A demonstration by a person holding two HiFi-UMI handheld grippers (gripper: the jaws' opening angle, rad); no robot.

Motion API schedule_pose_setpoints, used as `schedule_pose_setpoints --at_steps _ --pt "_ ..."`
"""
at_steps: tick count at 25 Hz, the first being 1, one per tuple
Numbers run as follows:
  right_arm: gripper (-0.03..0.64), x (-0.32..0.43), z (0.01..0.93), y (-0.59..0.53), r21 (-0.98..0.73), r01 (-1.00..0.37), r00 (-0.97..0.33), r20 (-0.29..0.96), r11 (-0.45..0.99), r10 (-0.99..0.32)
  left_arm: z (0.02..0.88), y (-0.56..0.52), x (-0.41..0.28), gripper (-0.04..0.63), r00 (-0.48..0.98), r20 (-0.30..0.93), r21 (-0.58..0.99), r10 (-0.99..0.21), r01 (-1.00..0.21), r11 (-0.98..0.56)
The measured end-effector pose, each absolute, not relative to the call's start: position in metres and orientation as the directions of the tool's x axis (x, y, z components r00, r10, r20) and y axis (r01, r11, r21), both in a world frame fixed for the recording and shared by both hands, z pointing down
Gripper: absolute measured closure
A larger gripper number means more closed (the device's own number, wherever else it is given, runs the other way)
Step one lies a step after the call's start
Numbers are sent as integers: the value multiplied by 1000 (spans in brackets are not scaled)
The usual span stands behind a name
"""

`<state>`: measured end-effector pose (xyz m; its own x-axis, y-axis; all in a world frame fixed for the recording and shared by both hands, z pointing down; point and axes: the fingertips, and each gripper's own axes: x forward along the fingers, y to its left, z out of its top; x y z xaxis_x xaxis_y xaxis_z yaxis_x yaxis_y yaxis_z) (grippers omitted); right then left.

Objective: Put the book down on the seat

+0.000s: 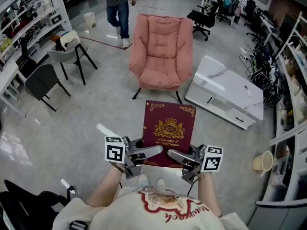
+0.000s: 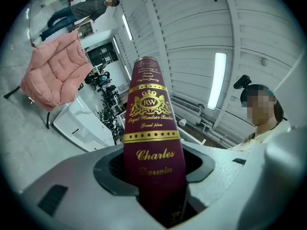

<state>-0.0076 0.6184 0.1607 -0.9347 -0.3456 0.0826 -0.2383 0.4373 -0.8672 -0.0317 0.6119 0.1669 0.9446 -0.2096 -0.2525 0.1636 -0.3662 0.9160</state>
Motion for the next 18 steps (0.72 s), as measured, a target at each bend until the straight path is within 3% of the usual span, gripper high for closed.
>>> schedule_pose_setpoints --at_steps 18 --pt "394 -55 183 566 -891 -270 -894 91 365 -439 188 559 -82 362 957 -238 920 -166 167 -356"
